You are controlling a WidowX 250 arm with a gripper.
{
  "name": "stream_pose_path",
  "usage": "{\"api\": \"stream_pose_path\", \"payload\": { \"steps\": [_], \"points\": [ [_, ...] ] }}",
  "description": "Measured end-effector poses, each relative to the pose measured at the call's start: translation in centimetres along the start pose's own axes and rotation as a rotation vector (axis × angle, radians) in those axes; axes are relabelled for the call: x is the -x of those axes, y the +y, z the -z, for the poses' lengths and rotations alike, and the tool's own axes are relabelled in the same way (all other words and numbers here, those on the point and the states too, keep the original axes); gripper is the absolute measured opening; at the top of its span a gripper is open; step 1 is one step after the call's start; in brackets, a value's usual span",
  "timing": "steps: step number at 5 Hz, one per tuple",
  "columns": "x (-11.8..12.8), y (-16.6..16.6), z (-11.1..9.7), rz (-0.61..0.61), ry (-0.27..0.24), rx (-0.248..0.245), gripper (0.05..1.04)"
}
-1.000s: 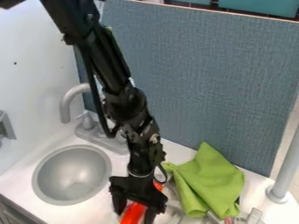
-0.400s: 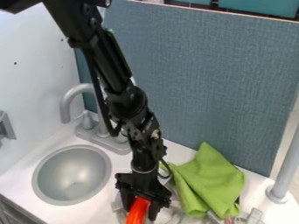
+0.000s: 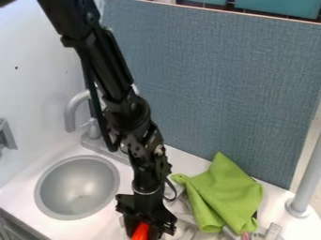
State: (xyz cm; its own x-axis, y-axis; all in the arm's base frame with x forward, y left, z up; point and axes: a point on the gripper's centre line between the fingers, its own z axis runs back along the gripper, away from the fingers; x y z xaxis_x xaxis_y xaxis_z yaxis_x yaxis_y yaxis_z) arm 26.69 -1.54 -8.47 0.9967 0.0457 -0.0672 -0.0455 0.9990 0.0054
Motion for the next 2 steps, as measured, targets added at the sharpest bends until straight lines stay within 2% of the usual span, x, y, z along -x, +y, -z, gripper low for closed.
{"api": "stream_pose_path", "payload": {
  "steps": [1, 2],
  "points": [
    [0.6, -0.3, -2.7, 0.026, -0.025, 0.001, 0.562],
    [2.8, -2.7, -4.1, 0.104, -0.019, -0.015, 0.562]
  ]
}}
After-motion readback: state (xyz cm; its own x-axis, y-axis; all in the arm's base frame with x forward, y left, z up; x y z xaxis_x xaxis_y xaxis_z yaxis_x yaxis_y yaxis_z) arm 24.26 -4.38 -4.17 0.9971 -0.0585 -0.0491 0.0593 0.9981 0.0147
